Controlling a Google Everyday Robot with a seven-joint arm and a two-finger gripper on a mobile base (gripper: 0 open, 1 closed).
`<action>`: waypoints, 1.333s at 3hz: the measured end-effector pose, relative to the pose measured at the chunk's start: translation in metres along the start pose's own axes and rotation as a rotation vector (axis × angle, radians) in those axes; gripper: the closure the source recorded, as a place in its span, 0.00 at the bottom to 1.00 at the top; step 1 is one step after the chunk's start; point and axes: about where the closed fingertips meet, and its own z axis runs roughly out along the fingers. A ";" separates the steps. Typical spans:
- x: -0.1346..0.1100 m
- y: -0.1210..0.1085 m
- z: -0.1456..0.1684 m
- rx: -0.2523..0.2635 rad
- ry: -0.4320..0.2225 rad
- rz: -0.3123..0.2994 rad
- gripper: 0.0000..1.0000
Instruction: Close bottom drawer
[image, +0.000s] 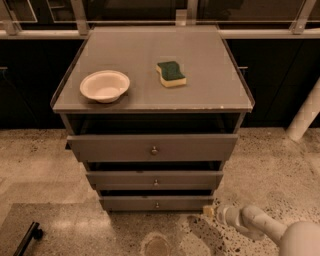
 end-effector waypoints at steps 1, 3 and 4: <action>0.048 -0.008 -0.053 -0.049 0.044 0.056 1.00; 0.052 -0.005 -0.054 -0.064 0.046 0.061 0.58; 0.052 -0.005 -0.054 -0.064 0.046 0.061 0.35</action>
Offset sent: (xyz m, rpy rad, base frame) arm -0.0558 -0.0298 0.0020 0.0478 0.0584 0.0112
